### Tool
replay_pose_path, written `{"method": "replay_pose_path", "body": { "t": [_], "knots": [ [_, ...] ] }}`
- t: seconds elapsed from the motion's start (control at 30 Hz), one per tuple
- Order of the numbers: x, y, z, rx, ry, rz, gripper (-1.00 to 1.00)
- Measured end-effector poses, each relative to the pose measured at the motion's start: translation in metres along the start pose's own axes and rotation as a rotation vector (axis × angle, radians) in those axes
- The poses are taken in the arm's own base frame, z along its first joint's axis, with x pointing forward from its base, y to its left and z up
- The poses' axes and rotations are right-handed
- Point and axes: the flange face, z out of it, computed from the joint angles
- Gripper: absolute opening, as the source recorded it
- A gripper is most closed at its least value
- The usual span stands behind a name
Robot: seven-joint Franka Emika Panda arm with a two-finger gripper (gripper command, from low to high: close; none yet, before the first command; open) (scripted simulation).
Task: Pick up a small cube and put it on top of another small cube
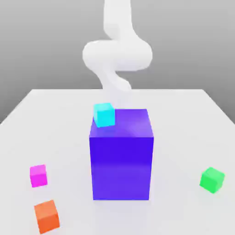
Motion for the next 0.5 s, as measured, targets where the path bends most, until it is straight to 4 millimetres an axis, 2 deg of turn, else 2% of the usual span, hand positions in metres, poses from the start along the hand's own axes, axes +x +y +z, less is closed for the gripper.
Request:
{"method": "replay_pose_path", "body": {
  "t": [0.1,0.23,0.37,0.5],
  "knots": [
    [0.016,0.039,0.074,-0.120,-0.019,0.144,0.00],
    [0.028,0.108,0.155,-0.265,-0.040,0.334,0.00],
    [0.025,0.190,0.220,-0.404,-0.060,0.531,0.00],
    [0.007,0.279,0.268,-0.536,-0.080,0.733,0.00]
  ]
}}
